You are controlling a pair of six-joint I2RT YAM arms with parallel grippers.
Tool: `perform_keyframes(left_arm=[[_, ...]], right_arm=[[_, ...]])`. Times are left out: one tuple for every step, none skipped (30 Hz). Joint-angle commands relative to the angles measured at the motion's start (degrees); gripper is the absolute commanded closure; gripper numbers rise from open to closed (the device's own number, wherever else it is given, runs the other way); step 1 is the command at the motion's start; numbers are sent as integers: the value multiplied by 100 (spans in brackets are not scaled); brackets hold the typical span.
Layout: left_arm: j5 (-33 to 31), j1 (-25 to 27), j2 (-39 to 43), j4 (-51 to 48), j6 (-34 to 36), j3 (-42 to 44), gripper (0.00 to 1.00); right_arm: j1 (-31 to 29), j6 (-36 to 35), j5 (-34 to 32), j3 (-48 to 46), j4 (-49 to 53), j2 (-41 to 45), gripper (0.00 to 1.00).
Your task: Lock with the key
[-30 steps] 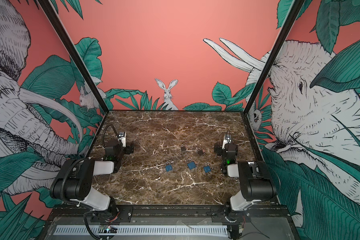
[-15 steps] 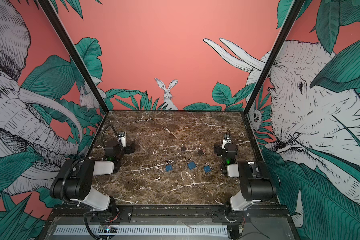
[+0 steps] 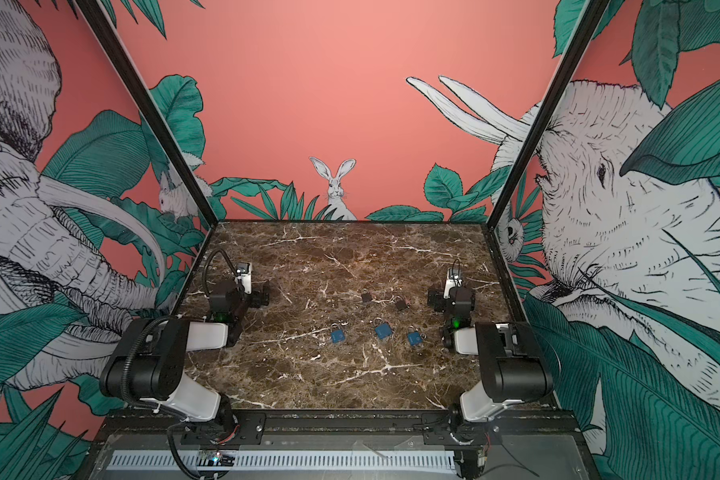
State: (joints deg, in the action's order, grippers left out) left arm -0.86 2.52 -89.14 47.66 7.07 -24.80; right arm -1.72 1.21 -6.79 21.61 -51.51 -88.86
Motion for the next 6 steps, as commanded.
perform_keyframes(left_arm=[[65, -20, 31, 136, 3, 87, 1], [61, -24, 29, 132, 1, 82, 1], [60, -23, 20, 113, -2, 67, 1], [60, -29, 24, 110, -5, 61, 1], [65, -24, 20, 103, -6, 63, 1], [61, -28, 24, 127, -4, 72, 1]], right_arm=[[22, -35, -2, 35, -119, 17, 1], [22, -34, -1, 36, -115, 18, 1], [22, -41, -5, 38, -117, 18, 1], [22, -38, 1, 38, -117, 13, 1], [22, -42, -6, 39, -114, 13, 1], [22, -41, 0, 32, -115, 18, 1]])
